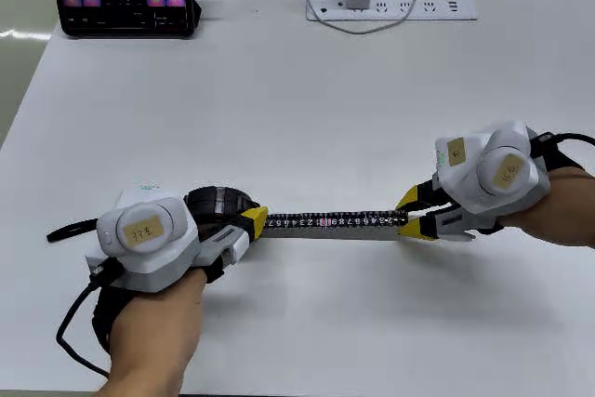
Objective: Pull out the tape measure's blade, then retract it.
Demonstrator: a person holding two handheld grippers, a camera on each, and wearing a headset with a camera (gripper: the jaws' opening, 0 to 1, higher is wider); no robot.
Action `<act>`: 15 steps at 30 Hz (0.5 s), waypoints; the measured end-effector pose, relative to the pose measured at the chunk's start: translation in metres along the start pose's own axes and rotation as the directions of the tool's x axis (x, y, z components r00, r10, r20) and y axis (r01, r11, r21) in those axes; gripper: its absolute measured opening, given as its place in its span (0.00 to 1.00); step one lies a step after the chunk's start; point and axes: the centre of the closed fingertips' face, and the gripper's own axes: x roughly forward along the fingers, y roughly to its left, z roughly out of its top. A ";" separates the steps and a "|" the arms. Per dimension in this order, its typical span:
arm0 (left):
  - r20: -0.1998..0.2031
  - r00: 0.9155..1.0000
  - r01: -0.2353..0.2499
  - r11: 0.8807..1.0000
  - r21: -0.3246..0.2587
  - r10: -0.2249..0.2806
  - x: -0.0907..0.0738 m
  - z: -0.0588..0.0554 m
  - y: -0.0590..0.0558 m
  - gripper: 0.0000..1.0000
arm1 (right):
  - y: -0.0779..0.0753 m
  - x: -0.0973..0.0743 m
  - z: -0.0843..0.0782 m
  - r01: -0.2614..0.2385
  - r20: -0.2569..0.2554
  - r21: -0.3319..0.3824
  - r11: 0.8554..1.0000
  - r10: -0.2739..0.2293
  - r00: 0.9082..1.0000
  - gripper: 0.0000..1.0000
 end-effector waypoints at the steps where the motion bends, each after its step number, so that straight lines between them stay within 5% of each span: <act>1: 0.000 1.000 0.000 1.000 -0.001 0.000 0.000 0.000 0.000 0.60 | 0.000 0.001 0.001 -0.003 0.002 0.001 1.000 0.003 1.000 0.10; 15: 0.004 1.000 0.006 1.000 -0.013 -0.006 0.000 0.000 0.000 0.60 | 0.001 0.011 0.013 -0.019 0.030 0.021 1.000 0.018 0.999 0.10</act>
